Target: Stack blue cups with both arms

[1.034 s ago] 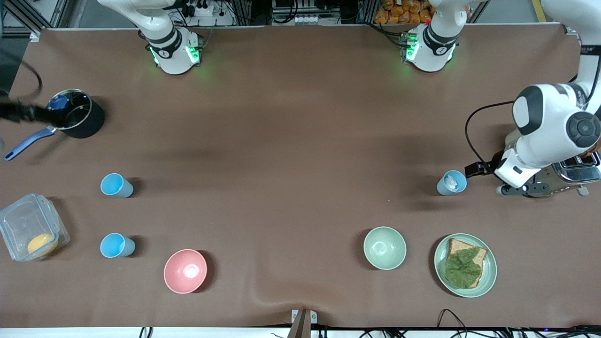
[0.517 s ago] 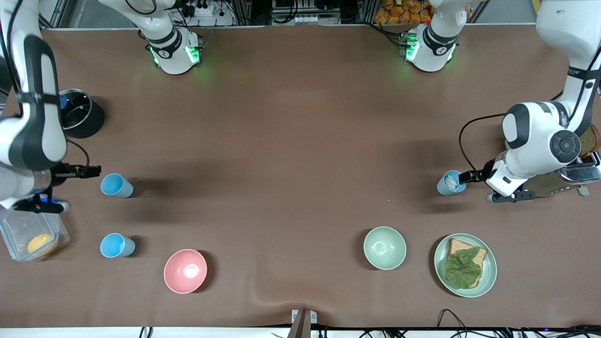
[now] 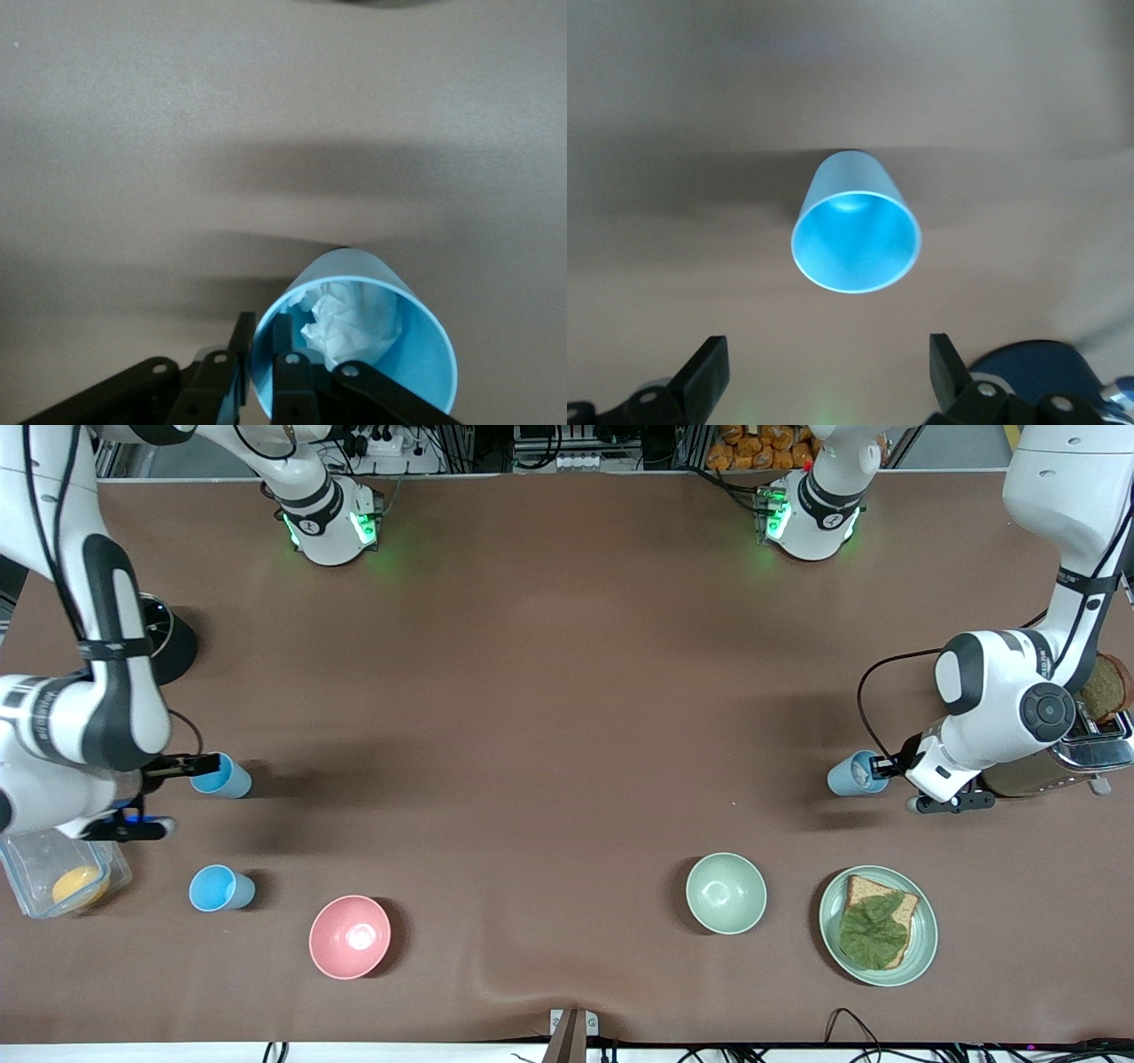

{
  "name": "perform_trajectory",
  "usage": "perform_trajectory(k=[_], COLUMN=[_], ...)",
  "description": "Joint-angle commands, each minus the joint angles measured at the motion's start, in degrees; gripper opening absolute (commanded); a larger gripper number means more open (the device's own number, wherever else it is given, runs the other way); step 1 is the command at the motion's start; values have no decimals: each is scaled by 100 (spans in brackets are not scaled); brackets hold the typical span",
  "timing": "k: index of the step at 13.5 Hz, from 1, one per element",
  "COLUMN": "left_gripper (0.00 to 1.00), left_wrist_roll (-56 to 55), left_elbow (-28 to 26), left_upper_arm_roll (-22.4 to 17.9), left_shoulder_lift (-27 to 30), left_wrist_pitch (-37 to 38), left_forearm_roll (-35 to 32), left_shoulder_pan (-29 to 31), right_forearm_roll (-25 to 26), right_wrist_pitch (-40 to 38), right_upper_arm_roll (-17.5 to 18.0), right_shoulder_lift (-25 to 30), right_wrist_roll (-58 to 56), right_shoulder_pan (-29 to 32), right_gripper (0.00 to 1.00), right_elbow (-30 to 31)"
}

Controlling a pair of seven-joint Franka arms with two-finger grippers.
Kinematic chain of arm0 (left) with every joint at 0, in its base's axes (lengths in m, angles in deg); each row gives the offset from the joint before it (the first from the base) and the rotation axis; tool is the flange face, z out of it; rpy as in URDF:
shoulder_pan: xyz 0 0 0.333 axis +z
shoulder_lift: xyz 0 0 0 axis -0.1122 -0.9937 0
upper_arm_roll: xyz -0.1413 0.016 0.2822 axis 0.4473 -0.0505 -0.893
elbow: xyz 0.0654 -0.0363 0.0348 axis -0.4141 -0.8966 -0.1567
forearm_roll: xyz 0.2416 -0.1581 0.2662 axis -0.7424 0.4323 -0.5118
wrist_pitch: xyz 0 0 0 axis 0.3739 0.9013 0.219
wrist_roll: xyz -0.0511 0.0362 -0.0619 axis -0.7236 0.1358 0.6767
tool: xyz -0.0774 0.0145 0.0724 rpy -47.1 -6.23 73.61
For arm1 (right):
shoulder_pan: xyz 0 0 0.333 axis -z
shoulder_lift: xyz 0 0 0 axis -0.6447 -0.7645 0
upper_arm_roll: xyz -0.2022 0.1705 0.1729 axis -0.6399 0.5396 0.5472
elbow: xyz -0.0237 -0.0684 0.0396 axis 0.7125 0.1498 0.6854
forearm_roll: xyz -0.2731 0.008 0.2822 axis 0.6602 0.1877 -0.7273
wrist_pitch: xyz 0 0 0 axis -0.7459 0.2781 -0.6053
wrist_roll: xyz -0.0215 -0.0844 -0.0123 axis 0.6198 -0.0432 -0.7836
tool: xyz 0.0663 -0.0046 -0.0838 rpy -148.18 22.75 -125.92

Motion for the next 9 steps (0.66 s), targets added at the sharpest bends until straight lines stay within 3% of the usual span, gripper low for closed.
perform_trajectory(k=[1,6,9], left_gripper=[0,0,0], left_wrist_roll=[-175,-2254,-3678], left_elbow=[91,573,864], left_upper_arm_roll=[163,1418,1552], left_shoulder_lift=[36,46,-51], left_wrist_pitch=[-54,157,193], left_forearm_roll=[-76,-23,-67], left_shoulder_pan=[-102,-470,-1592], right_forearm_roll=[44,88,79], right_wrist_pitch=[200,692,1097], right_upper_arm_roll=[1,1,1], right_shoulder_lift=[87,26,26], right_wrist_roll=[-235,-1034,-1421], right_shoulder_pan=[21,249,354], right_gripper=[100,100,100], right_elbow=[272,369,536])
